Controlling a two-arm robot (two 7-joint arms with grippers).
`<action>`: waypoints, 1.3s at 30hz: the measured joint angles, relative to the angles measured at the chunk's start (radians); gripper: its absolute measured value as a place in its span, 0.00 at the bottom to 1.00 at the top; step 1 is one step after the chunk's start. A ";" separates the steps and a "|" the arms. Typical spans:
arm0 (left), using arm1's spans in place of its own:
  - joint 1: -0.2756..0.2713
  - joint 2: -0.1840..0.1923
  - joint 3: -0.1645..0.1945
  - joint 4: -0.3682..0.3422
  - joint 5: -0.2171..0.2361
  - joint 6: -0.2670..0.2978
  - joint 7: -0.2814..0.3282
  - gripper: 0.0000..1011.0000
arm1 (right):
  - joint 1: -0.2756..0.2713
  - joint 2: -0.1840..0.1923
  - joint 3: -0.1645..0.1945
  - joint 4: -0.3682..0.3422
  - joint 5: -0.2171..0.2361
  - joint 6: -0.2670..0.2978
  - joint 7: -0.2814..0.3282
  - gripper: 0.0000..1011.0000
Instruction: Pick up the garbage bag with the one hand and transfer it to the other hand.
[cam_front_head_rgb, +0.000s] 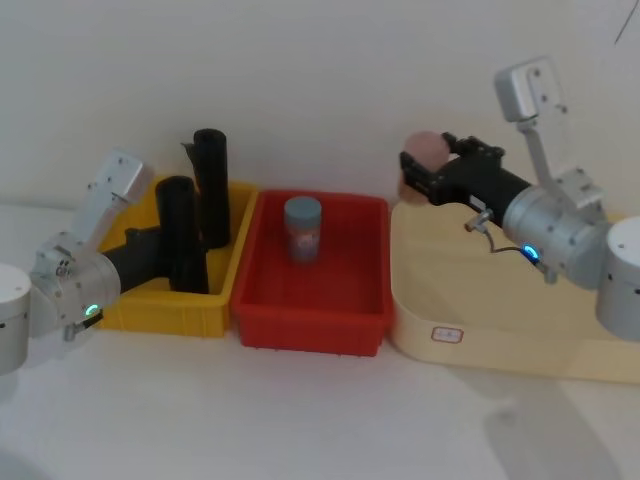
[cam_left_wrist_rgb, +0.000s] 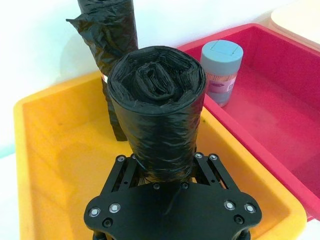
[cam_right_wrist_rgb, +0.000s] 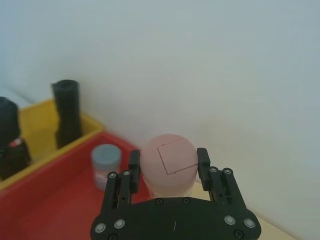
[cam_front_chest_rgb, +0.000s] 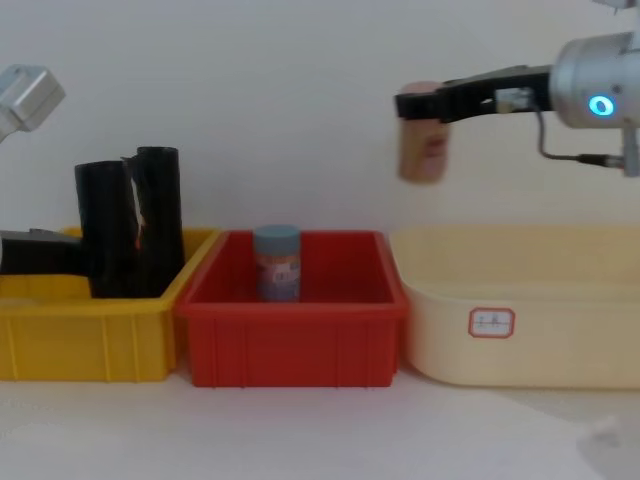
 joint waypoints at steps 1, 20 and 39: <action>0.000 0.000 0.000 0.000 0.000 0.000 0.000 0.40 | -0.015 0.009 0.009 -0.021 -0.005 0.006 -0.018 0.65; 0.000 0.000 0.000 0.000 0.000 0.000 0.000 0.40 | -0.201 0.090 0.139 -0.193 -0.024 0.106 -0.204 0.74; 0.000 0.003 -0.002 -0.017 -0.001 -0.003 0.001 0.40 | -0.263 0.113 0.186 -0.231 -0.021 0.142 -0.256 0.99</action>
